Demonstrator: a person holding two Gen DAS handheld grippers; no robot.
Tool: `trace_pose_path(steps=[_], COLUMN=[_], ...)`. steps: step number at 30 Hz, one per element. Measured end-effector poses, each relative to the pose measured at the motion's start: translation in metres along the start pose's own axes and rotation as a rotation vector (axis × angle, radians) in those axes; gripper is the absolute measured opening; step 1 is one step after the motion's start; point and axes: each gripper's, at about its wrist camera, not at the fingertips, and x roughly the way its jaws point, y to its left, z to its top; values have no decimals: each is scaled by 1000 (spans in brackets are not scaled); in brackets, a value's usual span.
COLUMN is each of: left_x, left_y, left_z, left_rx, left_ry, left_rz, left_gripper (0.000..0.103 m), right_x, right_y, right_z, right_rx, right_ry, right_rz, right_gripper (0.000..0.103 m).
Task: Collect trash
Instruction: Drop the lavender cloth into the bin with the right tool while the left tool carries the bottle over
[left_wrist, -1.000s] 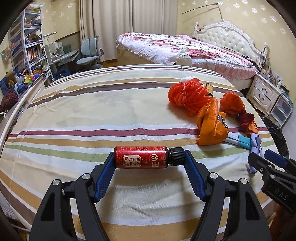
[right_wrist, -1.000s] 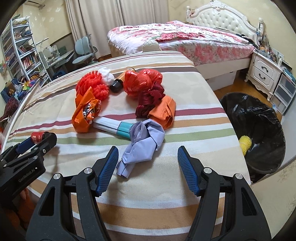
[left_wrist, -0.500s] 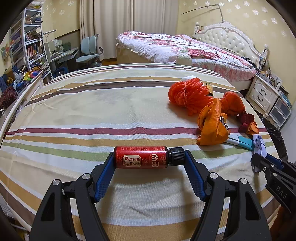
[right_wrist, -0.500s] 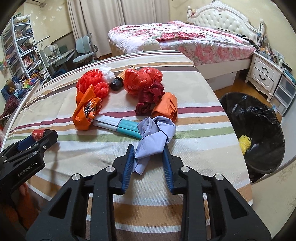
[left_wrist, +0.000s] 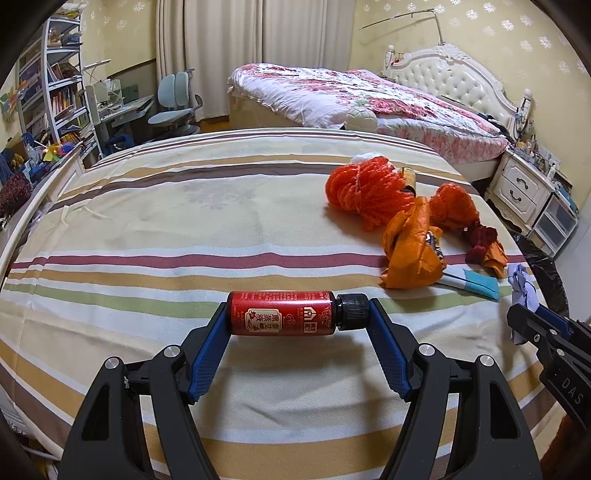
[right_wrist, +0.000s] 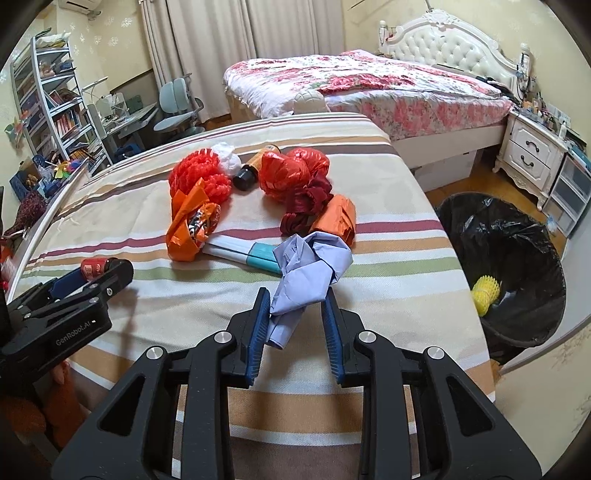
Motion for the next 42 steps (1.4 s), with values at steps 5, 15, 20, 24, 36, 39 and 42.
trace_pose_path(steps=[5, 15, 20, 24, 36, 39, 42], left_x=[-8, -18, -19, -17, 0, 13, 26], left_y=[-14, -54, -83, -112, -213, -234, -247], left_z=[1, 8, 12, 16, 29, 29, 27], left_rx=[23, 83, 126, 166, 285, 304, 315], left_ry=[-11, -37, -48, -57, -63, -49, -22], left_rz=[-30, -104, -135, -164, -246, -247, -240], left_gripper=[71, 71, 71, 71, 71, 71, 71], right_x=[-10, -28, -33, -35, -23, -14, -7], right_y=[-11, -52, -83, -106, -175, -190, -205], right_z=[2, 12, 15, 16, 15, 15, 13], right_rx=[14, 73, 111, 136, 222, 238, 269], right_ry=[-21, -68, -81, -90, -78, -70, -57], right_rz=[-11, -79, -121, -153, -221, -235, -239], right_gripper=[28, 28, 28, 28, 27, 22, 21])
